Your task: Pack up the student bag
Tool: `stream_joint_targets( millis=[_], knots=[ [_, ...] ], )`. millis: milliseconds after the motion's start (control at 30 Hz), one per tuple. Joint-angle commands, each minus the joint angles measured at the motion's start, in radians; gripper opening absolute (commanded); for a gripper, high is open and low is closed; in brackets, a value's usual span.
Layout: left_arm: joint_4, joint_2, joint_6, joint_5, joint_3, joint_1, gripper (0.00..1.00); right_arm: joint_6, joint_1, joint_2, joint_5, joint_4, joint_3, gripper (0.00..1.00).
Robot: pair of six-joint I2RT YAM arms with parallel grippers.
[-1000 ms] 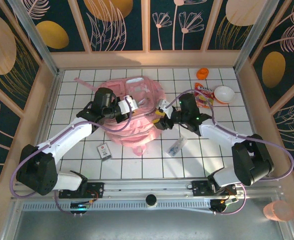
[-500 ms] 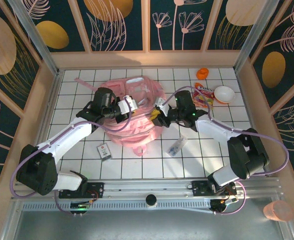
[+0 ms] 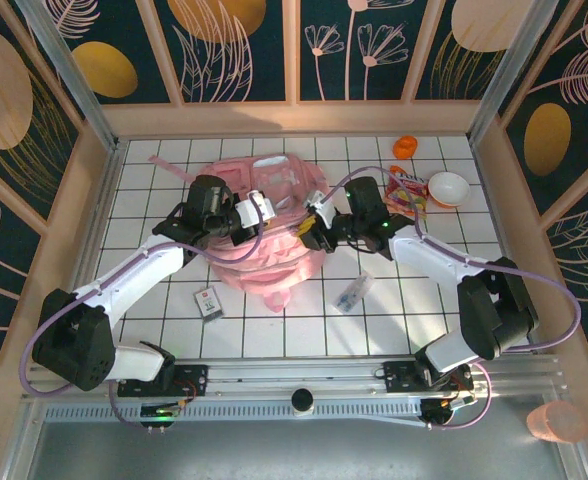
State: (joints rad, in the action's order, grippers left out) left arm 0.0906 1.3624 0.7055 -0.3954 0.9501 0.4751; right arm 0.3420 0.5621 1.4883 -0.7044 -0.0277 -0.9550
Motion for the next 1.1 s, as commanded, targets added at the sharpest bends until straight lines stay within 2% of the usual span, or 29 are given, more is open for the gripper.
stream_joint_targets(
  millis=[0, 67, 200, 300, 367, 533, 633, 800, 933, 1067],
  knots=[
    [-0.113, -0.011, 0.013, -0.062, 0.047, 0.006, 0.0, -0.024, 0.036, -0.002, -0.023, 0.008, -0.052, 0.28],
    [-0.113, -0.011, 0.011, -0.071, 0.047, 0.007, 0.0, -0.026, 0.042, 0.02, -0.027, 0.008, -0.066, 0.29],
    [-0.112, -0.015, 0.013, -0.06, 0.043, 0.006, 0.0, -0.02, 0.043, 0.04, -0.013, -0.024, -0.099, 0.09],
    [-0.112, -0.016, 0.024, -0.028, 0.031, 0.007, 0.0, -0.039, 0.033, 0.023, -0.007, -0.042, -0.103, 0.07],
    [-0.109, -0.013, 0.038, 0.016, 0.029, 0.006, 0.0, -0.064, 0.026, 0.01, -0.009, -0.059, -0.111, 0.0],
    [-0.085, -0.004, 0.111, 0.118, -0.004, 0.006, 0.0, -0.187, 0.022, 0.027, -0.073, -0.195, -0.187, 0.0],
    [-0.071, 0.0, 0.135, 0.125, -0.009, 0.006, 0.0, -0.304, 0.044, 0.049, -0.05, -0.235, -0.205, 0.0],
    [-0.068, 0.005, 0.144, 0.1, -0.013, 0.008, 0.0, -0.409, 0.067, 0.079, 0.014, -0.262, -0.2, 0.0],
    [-0.079, 0.001, 0.133, 0.068, -0.016, 0.01, 0.0, -0.428, 0.074, 0.102, -0.008, -0.206, -0.187, 0.16],
    [-0.084, -0.004, 0.124, 0.056, -0.016, 0.011, 0.0, -0.429, 0.067, 0.111, -0.027, -0.18, -0.196, 0.19]
  ],
)
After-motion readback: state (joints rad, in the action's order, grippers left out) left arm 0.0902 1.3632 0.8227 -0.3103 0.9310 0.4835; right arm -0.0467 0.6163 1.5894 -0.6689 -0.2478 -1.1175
